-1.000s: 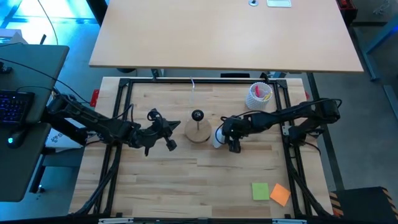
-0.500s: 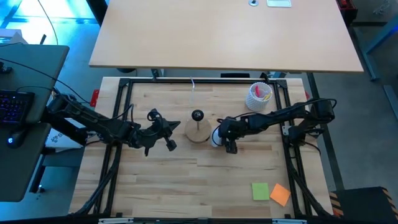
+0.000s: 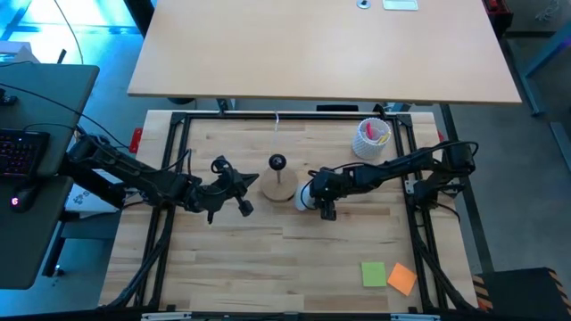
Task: Screw lightbulb
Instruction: Insert the lightbulb into the brown lamp
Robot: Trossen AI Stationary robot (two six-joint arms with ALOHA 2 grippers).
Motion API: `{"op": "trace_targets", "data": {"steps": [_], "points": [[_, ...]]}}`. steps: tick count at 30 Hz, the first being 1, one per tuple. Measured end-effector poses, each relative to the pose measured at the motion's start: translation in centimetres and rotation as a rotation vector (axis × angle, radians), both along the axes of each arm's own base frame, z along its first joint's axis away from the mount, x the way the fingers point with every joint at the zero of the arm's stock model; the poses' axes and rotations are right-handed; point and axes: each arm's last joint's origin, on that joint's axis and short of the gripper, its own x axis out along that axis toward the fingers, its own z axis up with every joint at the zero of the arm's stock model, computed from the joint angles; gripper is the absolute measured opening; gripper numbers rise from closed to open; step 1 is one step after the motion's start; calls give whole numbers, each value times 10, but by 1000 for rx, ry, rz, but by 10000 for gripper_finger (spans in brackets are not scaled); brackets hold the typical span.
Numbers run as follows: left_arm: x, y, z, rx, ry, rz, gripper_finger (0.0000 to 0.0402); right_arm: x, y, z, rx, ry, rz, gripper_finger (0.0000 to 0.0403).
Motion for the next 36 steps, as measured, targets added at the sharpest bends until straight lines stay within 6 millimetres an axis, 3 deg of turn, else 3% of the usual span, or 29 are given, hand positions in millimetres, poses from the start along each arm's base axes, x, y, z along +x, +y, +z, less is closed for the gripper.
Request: {"op": "trace_targets", "data": {"steps": [8,14,19,28,32,36], "points": [[0,0,0,-4,-2,1,0,-3,-2,12,-22,-74,7,148],[0,0,0,-5,-1,2,0,-31,-17,1,23,-315,-126,147],[0,2,0,3,2,12,0,-30,-18,33,57,-643,-100,147],[1,8,10,90,-60,126,0,-3,-34,107,47,-1127,138,147],[-1,13,25,126,-98,72,0,12,-52,122,85,-1303,186,147],[-13,22,43,154,-136,32,0,44,-69,112,128,-1283,195,147]]}}
